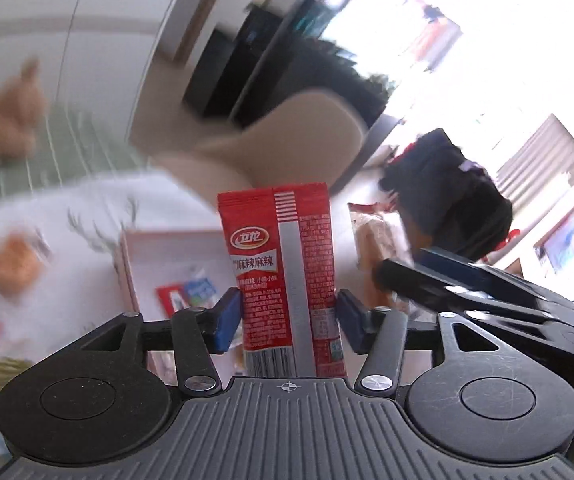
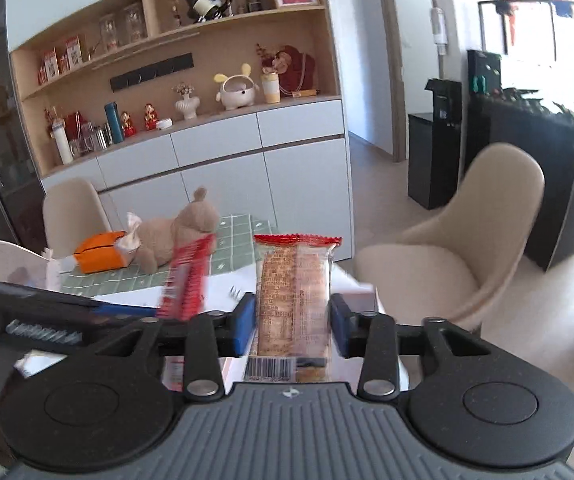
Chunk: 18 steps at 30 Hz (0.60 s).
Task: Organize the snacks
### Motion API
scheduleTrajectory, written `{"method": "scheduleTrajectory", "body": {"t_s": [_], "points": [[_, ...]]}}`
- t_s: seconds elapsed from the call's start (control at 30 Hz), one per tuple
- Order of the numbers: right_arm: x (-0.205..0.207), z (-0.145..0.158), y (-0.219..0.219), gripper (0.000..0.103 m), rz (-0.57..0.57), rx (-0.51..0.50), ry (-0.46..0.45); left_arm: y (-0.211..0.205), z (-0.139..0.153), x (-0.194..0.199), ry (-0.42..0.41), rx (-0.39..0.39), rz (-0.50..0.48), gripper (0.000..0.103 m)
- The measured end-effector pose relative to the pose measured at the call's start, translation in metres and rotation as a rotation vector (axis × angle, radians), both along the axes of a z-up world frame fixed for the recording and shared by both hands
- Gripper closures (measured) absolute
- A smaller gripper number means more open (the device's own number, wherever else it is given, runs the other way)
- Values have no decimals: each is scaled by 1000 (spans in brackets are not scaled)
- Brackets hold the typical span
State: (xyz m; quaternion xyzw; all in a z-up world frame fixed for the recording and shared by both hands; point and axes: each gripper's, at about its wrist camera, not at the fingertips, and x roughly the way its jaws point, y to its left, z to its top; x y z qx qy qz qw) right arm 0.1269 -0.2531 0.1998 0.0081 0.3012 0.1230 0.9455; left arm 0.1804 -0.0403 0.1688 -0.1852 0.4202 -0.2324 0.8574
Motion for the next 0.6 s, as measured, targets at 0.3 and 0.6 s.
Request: {"method": "scheduleTrajectory", "body": {"t_s": [0.3, 0.6], "points": [[38, -97, -10, 29, -130, -66, 242, 48, -80, -24, 52, 13, 121, 52], [36, -131, 79, 29, 85, -160, 210, 107, -104, -131, 37, 443, 342, 52]]}}
